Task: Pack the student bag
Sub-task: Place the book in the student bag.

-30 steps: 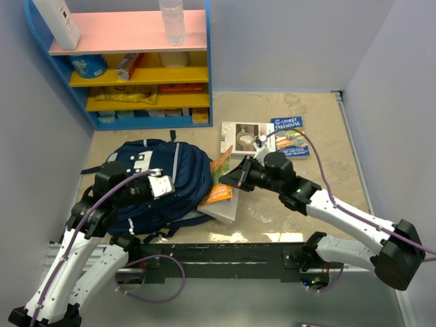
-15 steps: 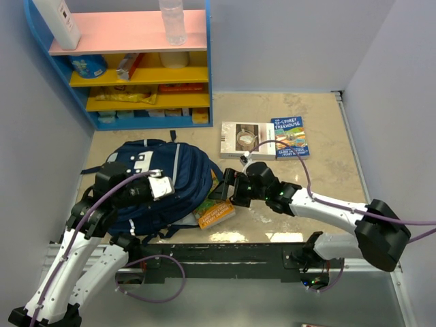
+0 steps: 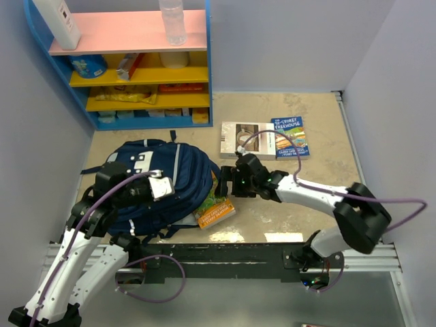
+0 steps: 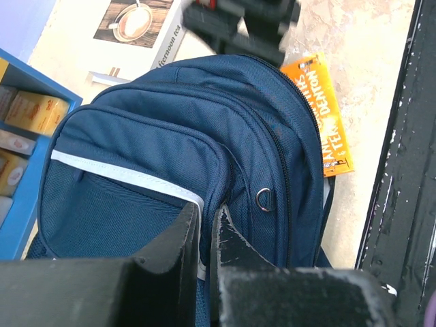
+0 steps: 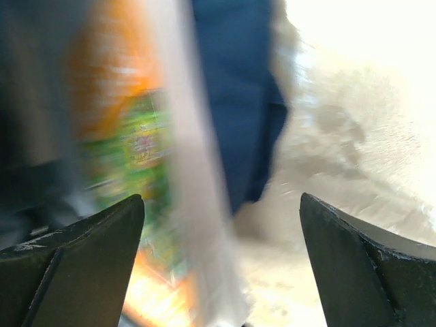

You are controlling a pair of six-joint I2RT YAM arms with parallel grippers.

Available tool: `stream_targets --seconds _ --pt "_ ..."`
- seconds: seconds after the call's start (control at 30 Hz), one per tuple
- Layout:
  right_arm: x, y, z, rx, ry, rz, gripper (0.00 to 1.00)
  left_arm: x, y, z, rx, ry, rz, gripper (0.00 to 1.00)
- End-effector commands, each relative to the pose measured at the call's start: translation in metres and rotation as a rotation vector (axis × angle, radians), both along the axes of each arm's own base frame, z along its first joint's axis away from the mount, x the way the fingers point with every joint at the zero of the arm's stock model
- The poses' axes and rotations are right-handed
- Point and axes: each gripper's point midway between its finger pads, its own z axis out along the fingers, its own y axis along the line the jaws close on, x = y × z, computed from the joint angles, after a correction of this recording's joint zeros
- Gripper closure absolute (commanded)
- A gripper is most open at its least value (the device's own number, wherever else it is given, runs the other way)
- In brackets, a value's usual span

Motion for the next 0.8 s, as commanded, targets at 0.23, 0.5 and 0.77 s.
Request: stream_targets --seconds 0.23,0.5,0.77 --pt "-0.028 0.021 0.007 0.364 0.103 0.135 0.27 -0.01 -0.016 0.055 -0.072 -0.204 -0.155 1.0" --pt "-0.063 0.027 0.051 0.67 0.128 0.222 0.51 -0.025 -0.03 0.036 -0.038 -0.167 -0.343 1.0" --pt "-0.075 0.046 0.054 0.694 0.177 0.279 0.39 -0.032 -0.044 0.044 -0.074 -0.105 -0.473 1.0"
